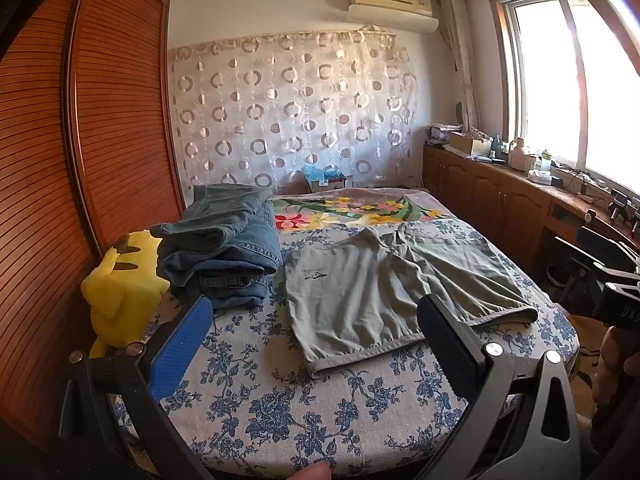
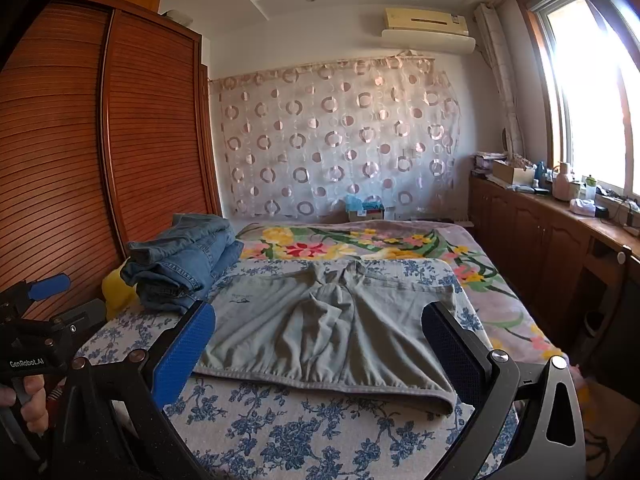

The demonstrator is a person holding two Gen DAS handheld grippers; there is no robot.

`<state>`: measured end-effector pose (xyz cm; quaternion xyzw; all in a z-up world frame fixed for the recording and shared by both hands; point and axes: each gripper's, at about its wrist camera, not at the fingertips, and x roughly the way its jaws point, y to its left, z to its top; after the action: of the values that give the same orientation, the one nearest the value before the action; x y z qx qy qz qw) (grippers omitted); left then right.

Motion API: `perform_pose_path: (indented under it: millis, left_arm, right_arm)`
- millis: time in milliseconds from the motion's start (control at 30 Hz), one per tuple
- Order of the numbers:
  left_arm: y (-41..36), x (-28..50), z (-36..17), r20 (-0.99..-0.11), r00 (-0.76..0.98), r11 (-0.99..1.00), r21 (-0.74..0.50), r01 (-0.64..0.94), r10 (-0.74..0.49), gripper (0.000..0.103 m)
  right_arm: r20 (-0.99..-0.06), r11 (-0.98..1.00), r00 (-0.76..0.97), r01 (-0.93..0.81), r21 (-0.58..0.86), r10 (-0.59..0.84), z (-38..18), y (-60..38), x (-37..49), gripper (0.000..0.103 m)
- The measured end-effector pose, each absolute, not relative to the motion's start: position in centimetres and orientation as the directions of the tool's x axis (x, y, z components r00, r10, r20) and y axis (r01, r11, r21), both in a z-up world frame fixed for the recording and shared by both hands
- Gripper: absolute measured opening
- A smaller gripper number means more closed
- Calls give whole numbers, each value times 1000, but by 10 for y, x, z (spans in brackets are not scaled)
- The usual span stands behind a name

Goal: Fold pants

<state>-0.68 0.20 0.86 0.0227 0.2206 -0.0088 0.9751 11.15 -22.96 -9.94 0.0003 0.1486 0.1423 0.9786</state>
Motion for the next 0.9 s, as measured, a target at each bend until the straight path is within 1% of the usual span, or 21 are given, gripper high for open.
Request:
perform_pose_path:
  millis: [900]
  left_arm:
    - [2,-9,8,-424,906,999,38,26,-7,102]
  right_arm:
    - [-287,959,916,-280,41,280,-98,-230,110,103]
